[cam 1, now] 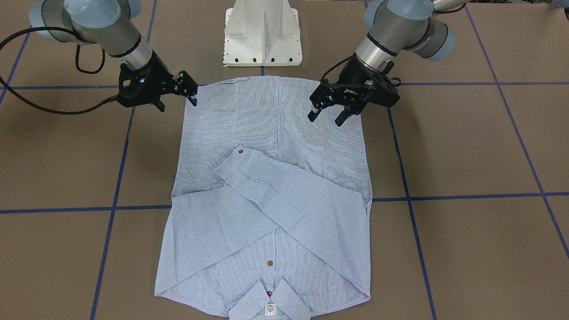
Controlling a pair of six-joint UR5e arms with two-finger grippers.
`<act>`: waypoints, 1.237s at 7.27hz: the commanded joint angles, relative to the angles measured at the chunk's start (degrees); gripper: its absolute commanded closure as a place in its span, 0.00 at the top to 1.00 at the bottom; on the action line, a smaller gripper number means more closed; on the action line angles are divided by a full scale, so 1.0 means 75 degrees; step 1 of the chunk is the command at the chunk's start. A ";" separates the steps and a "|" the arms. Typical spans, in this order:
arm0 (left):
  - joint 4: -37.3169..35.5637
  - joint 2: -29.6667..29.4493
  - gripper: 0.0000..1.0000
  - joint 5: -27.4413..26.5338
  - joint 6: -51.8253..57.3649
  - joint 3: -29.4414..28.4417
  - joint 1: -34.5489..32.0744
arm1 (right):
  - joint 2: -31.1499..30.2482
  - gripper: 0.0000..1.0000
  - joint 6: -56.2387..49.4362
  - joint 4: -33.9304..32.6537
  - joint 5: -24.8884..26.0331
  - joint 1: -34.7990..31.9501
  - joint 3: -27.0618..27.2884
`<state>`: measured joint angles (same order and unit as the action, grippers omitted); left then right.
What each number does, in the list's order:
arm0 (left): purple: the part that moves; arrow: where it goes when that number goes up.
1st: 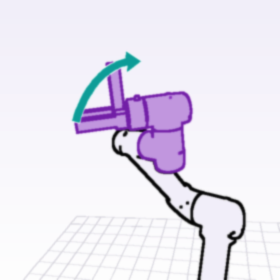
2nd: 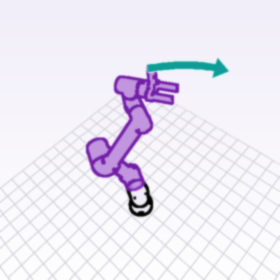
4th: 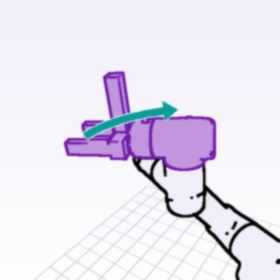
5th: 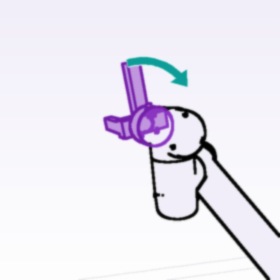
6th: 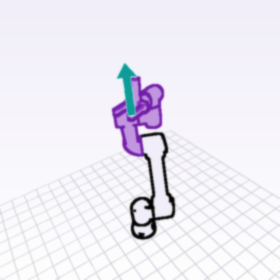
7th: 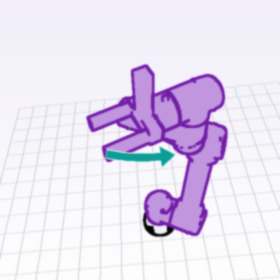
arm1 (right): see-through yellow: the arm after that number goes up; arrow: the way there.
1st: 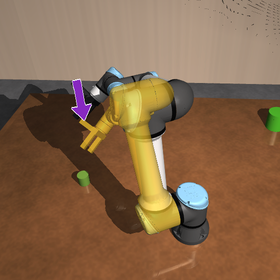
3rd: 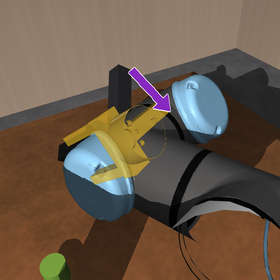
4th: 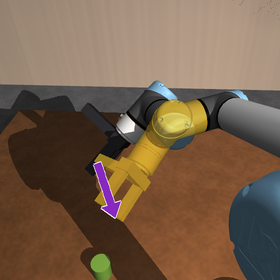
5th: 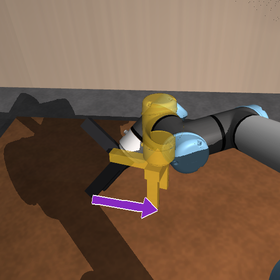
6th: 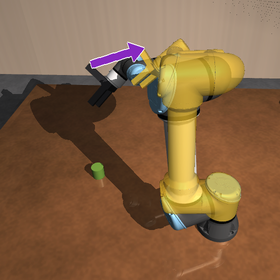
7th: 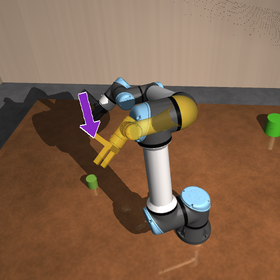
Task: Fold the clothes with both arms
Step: 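Release the sleeve with the left gripper while the right gripper moves to the hem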
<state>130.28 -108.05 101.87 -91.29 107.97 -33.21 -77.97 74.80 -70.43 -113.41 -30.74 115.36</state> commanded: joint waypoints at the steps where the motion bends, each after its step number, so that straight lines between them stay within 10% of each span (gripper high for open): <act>1: 0.0079 0.0087 0.99 -0.0001 -0.0039 0.0030 0.0022 | 0.0014 1.00 0.0514 0.0203 0.0635 0.0955 0.0041; 9: 0.0043 0.0286 0.99 -0.0072 -0.0051 0.0252 0.0151 | -0.0689 1.00 0.0561 0.0144 0.0930 0.1662 -0.0006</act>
<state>130.64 -105.91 101.34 -91.67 109.57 -32.11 -83.11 79.01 -69.23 -106.44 -18.45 115.35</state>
